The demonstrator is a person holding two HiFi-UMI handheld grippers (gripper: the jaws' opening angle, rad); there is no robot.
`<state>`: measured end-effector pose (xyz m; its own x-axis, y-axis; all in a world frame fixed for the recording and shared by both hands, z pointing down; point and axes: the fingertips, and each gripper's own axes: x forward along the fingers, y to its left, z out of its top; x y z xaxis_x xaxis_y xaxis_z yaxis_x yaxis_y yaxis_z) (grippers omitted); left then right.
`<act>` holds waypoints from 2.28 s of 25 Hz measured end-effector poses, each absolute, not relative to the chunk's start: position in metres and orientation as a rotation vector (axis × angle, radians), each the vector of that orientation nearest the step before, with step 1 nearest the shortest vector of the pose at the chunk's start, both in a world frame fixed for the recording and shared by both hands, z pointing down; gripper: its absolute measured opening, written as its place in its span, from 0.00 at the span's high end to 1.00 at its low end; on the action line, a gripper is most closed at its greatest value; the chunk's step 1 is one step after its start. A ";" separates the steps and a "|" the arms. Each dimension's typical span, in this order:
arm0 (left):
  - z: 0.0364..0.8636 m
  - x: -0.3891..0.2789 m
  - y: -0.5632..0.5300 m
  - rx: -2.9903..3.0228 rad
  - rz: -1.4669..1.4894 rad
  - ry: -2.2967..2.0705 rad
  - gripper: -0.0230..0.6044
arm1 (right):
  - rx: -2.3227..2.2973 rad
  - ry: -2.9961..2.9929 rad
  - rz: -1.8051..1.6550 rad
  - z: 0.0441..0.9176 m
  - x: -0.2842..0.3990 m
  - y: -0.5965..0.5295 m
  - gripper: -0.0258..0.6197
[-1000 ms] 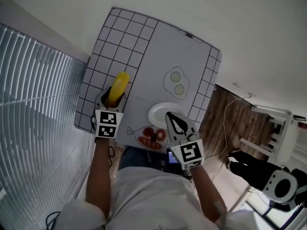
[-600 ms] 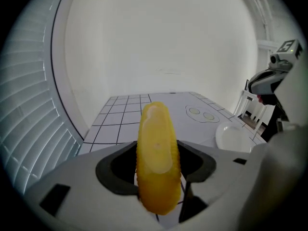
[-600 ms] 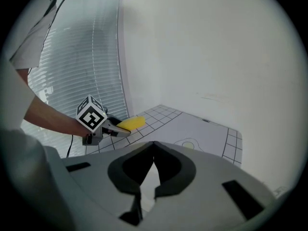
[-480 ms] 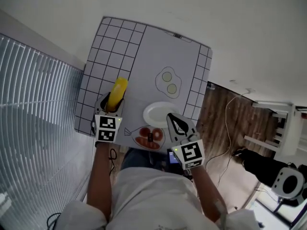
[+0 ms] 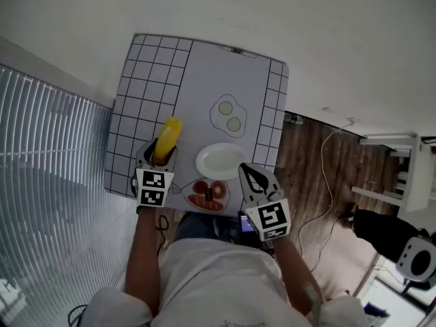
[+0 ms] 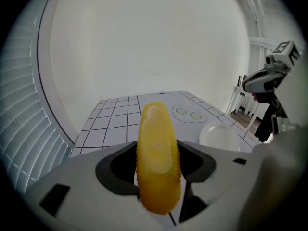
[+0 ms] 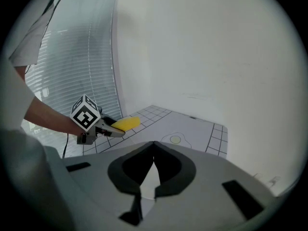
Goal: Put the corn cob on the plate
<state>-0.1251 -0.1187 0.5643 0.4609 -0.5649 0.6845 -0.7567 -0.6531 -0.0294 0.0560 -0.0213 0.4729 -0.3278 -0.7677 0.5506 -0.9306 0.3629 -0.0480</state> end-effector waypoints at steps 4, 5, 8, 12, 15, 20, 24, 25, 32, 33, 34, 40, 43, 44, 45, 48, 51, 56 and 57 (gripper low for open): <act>0.563 -0.117 -0.114 2.458 0.991 -1.108 0.58 | 1.504 -2.173 0.517 0.476 0.065 -0.014 0.95; 0.562 -0.116 -0.113 2.464 0.985 -1.103 0.58 | 1.511 -2.169 0.519 0.477 0.066 -0.013 0.95; 0.559 -0.112 -0.110 2.477 0.973 -1.085 0.58 | 1.530 -2.162 0.523 0.477 0.069 -0.008 0.95; 0.558 -0.108 -0.105 2.493 0.981 -1.063 0.58 | 1.552 -2.151 0.528 0.477 0.071 -0.001 0.95; 0.556 -0.105 -0.102 2.508 0.981 -1.049 0.58 | 1.567 -2.144 0.529 0.477 0.072 0.003 0.95; 0.553 -0.095 -0.093 2.542 0.979 -0.993 0.58 | 1.595 -2.127 0.545 0.479 0.075 0.012 0.95; 0.554 -0.087 -0.088 2.565 0.984 -0.955 0.58 | 1.613 -2.108 0.558 0.483 0.080 0.018 0.95; 0.554 -0.085 -0.087 2.568 0.985 -0.948 0.58 | 1.616 -2.103 0.562 0.484 0.081 0.020 0.95; 0.552 -0.074 -0.082 2.612 0.980 -0.894 0.58 | 1.646 -2.087 0.587 0.486 0.085 0.025 0.95; 0.552 -0.072 -0.081 2.618 0.980 -0.880 0.58 | 1.650 -2.086 0.590 0.486 0.086 0.025 0.95; 0.553 -0.070 -0.080 2.625 0.985 -0.864 0.58 | 1.654 -2.084 0.592 0.487 0.086 0.024 0.95; 0.555 -0.051 -0.072 2.668 1.011 -0.759 0.58 | 1.669 -2.068 0.615 0.491 0.091 0.023 0.95; 0.557 -0.039 -0.068 2.704 1.031 -0.690 0.58 | 1.676 -2.059 0.628 0.496 0.092 0.022 0.95; 0.558 -0.035 -0.066 2.716 1.039 -0.665 0.58 | 1.679 -2.056 0.634 0.497 0.093 0.022 0.95; 0.560 -0.031 -0.063 2.726 1.050 -0.639 0.58 | 1.682 -2.053 0.642 0.498 0.093 0.023 0.95; 0.568 -0.021 -0.054 2.753 1.090 -0.560 0.58 | 1.688 -2.038 0.664 0.504 0.095 0.028 0.95; 0.572 -0.012 -0.049 2.769 1.113 -0.498 0.58 | 1.704 -2.014 0.695 0.509 0.098 0.033 0.95; 0.578 0.000 -0.039 2.801 1.155 -0.396 0.58 | 1.710 -1.988 0.733 0.519 0.101 0.040 0.95; 0.579 0.002 -0.038 2.809 1.167 -0.376 0.58 | 1.711 -1.986 0.739 0.521 0.101 0.040 0.95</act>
<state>0.0017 -0.0376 0.5787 0.6806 -0.1957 0.7060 -0.2538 -0.9670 -0.0233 0.1009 0.0402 0.5207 -0.1589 -0.7665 0.6223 -0.9868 0.1040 -0.1240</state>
